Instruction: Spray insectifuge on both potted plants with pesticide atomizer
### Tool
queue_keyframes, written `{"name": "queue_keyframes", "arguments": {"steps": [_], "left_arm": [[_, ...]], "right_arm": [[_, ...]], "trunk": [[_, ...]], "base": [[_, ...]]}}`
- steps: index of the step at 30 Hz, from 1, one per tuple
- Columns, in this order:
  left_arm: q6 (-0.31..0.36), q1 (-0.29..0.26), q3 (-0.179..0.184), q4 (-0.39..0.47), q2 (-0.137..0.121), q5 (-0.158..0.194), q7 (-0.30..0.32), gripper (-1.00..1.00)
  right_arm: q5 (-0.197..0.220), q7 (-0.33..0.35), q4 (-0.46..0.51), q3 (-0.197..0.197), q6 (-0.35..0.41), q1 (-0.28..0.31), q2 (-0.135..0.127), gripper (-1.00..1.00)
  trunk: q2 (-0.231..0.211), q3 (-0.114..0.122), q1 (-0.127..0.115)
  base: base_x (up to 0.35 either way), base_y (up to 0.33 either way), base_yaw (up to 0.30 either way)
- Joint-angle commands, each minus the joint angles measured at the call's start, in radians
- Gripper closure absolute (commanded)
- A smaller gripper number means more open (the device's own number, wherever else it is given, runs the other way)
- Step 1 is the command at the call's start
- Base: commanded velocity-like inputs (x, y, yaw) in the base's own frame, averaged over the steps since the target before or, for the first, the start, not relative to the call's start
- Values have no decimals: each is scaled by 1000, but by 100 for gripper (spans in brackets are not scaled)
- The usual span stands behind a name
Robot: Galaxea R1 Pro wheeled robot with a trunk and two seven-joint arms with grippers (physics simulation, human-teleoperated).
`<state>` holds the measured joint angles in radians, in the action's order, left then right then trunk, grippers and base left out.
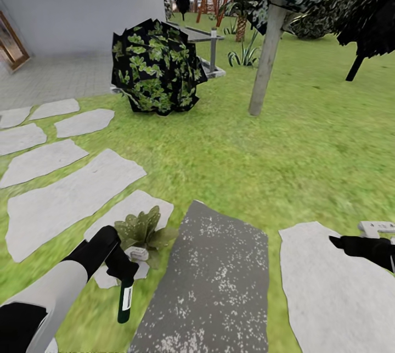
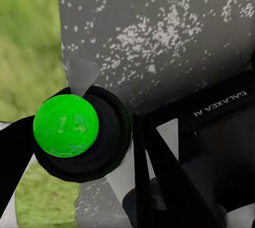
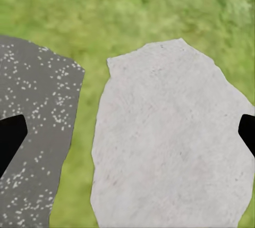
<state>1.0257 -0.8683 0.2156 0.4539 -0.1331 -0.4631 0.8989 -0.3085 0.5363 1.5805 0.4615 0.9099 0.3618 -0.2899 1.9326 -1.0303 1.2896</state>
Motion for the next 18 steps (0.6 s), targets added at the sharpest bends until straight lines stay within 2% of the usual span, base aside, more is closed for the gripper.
{"name": "queue_keyframes", "arguments": {"steps": [1,7,15,18], "left_arm": [[2,0,3,2,0,-9,10,100],[2,0,1,2,0,-9,11,100],[2,0,1,2,0,-9,11,100],[2,0,1,2,0,-9,11,100]], "right_arm": [[-10,10,1,0,3,0,0,-100],[-11,10,1,0,3,0,0,-100],[-11,11,1,0,3,0,0,-100],[-11,11,1,0,3,0,0,-100]], "trunk": [[0,-1,0],[0,-2,0],[0,-4,0],[0,-5,0]], "base": [[1,-5,25],[0,-53,32],[0,-280,182],[0,-193,73]]}}
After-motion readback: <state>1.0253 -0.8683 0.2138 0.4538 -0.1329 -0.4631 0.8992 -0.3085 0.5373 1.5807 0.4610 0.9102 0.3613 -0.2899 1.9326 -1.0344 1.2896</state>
